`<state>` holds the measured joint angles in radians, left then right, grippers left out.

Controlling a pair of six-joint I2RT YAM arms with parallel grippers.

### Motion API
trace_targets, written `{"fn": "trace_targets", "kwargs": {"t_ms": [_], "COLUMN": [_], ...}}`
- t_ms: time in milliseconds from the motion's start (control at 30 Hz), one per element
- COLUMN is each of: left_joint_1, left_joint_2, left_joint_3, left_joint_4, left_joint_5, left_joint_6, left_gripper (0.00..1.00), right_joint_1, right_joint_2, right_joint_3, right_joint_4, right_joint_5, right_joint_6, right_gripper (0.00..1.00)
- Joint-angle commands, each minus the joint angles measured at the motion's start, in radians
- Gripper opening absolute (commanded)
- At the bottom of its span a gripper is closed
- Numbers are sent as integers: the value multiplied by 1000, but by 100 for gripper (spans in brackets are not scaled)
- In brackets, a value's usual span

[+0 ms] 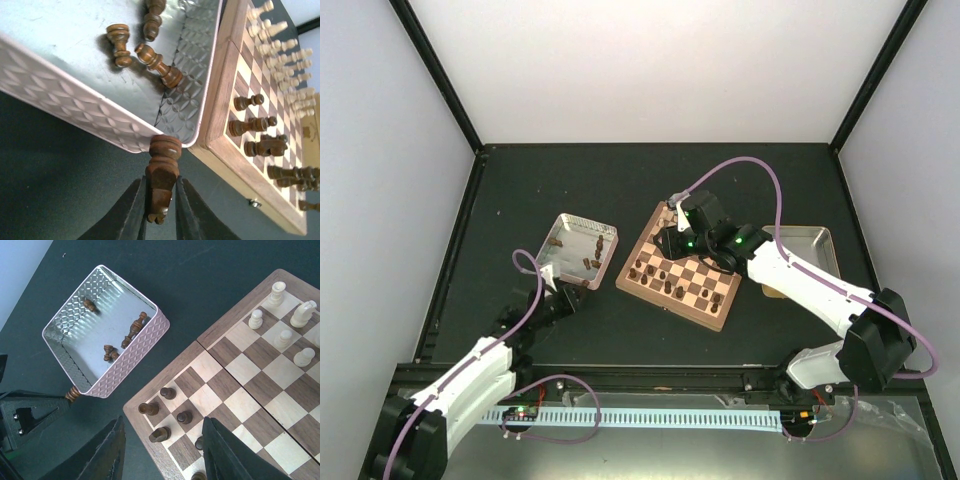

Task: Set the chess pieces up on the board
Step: Pick up the chess piece from the storage box.

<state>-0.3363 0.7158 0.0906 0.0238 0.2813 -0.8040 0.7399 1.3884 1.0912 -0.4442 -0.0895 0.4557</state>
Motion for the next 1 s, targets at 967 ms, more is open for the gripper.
{"fn": "trace_targets", "kwargs": {"t_ms": [967], "left_joint_1": [-159], "left_joint_2": [187], "left_joint_3": [589], "left_joint_4": [-552], "left_joint_5": [245], "left_joint_6": [385], "left_gripper": [2], "right_joint_1": [-1], "right_joint_2": [-161], "right_joint_3": [-234], "right_joint_4": [339], "right_joint_5": [-331], "right_joint_6": [155], "right_gripper": [61]}}
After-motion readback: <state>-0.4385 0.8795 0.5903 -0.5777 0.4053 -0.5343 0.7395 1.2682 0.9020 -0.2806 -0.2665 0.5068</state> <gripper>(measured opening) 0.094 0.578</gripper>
